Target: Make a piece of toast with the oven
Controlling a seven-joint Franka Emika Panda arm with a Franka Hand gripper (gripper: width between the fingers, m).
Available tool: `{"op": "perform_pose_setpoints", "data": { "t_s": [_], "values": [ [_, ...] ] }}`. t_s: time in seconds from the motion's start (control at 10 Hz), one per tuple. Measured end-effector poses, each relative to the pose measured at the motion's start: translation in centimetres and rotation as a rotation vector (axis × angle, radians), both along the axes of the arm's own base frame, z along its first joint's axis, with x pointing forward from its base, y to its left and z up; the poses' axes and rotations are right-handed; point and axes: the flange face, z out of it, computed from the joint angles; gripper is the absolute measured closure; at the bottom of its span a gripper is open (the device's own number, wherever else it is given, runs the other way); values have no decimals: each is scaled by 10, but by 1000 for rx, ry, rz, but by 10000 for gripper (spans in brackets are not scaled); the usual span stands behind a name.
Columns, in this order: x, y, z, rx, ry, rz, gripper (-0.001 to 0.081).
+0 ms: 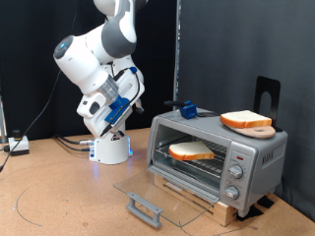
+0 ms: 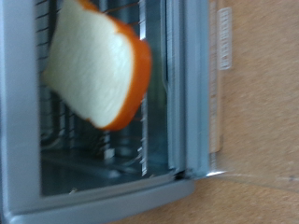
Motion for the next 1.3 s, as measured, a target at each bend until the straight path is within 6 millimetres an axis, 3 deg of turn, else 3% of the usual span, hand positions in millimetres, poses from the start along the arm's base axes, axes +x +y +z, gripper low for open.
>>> {"op": "perform_pose_setpoints", "data": {
  "t_s": [0.5, 0.8, 1.3],
  "values": [
    [14, -49, -39, 8, 1, 20, 2],
    [6, -46, -40, 92, 35, 42, 2],
    [16, -89, -91, 70, 10, -27, 2]
  ]
}}
